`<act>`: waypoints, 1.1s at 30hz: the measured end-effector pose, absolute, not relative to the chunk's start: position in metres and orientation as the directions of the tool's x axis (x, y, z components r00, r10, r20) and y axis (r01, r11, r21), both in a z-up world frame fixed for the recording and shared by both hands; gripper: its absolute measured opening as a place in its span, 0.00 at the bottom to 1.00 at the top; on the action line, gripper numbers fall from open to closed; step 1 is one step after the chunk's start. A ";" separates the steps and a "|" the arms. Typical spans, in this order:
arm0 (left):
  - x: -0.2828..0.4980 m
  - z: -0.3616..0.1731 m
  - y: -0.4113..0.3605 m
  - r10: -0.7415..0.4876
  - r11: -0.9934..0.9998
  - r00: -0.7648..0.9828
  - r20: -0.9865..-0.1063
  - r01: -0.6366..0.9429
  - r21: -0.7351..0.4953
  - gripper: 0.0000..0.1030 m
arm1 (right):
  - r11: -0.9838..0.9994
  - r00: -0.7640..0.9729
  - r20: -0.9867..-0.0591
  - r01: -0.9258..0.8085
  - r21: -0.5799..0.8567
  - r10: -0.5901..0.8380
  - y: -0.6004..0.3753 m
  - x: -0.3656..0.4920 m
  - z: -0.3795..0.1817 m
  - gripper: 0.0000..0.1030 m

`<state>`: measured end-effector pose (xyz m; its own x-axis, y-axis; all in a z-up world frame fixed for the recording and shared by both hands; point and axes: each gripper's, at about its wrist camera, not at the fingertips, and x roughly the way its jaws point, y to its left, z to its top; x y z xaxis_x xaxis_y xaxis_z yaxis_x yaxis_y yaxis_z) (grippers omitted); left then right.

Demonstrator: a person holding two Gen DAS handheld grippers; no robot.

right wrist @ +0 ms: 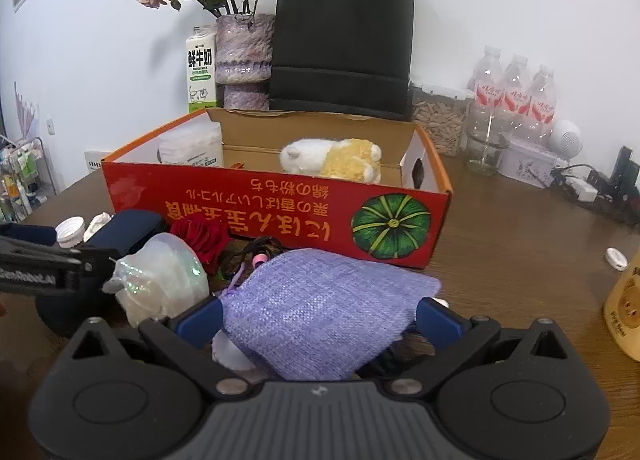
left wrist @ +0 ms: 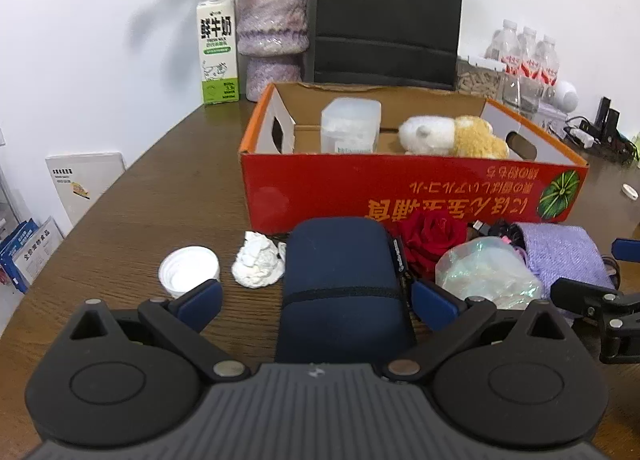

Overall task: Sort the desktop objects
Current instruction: 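Grasp the navy zip pouch with the left tool while the right tool grasps the purple bag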

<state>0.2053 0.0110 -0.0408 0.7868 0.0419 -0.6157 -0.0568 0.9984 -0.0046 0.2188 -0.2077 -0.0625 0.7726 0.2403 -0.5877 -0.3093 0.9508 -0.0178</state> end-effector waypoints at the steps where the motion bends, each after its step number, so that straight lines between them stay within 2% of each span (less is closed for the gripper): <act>1: 0.206 -0.043 0.011 0.035 0.999 0.784 -0.620 -0.053 -0.011 1.00 | 0.951 0.772 -0.588 -0.308 -0.014 0.241 -0.208 0.219 -0.065 1.00; 6: 0.210 -0.052 0.014 0.003 0.998 0.771 -0.637 -0.037 -0.040 1.00 | 0.953 0.768 -0.585 -0.300 0.034 0.263 -0.213 0.220 -0.069 0.88; 10: 0.209 -0.052 0.013 -0.010 0.999 0.777 -0.629 -0.025 -0.047 1.00 | 0.950 0.769 -0.576 -0.307 0.050 0.279 -0.214 0.218 -0.069 0.75; 12: 0.209 -0.052 0.013 -0.014 0.999 0.781 -0.625 -0.021 -0.048 1.00 | 0.949 0.769 -0.574 -0.311 0.045 0.279 -0.213 0.217 -0.070 0.73; 18: 0.209 -0.054 0.012 -0.022 0.999 0.776 -0.631 -0.014 -0.051 0.99 | 0.942 0.766 -0.569 -0.333 0.048 0.300 -0.212 0.214 -0.069 0.61; 19: 0.209 -0.054 0.012 -0.023 0.999 0.776 -0.631 -0.013 -0.053 0.99 | 0.939 0.763 -0.568 -0.338 0.058 0.309 -0.212 0.214 -0.069 0.55; 22: 0.208 -0.055 0.012 -0.028 0.998 0.773 -0.633 -0.012 -0.059 0.99 | 0.938 0.764 -0.563 -0.340 0.062 0.314 -0.214 0.213 -0.069 0.45; 26: 0.209 -0.056 0.013 -0.032 0.998 0.771 -0.636 -0.009 -0.062 0.99 | 0.926 0.752 -0.560 -0.371 0.077 0.348 -0.213 0.210 -0.068 0.19; 30: 0.209 -0.056 0.012 -0.031 0.998 0.770 -0.637 -0.008 -0.059 0.99 | 0.924 0.755 -0.554 -0.376 0.070 0.350 -0.212 0.207 -0.067 0.09; 33: 0.208 -0.056 0.012 -0.030 0.998 0.770 -0.638 -0.009 -0.057 0.99 | 0.928 0.760 -0.546 -0.361 0.097 0.353 -0.216 0.208 -0.067 0.10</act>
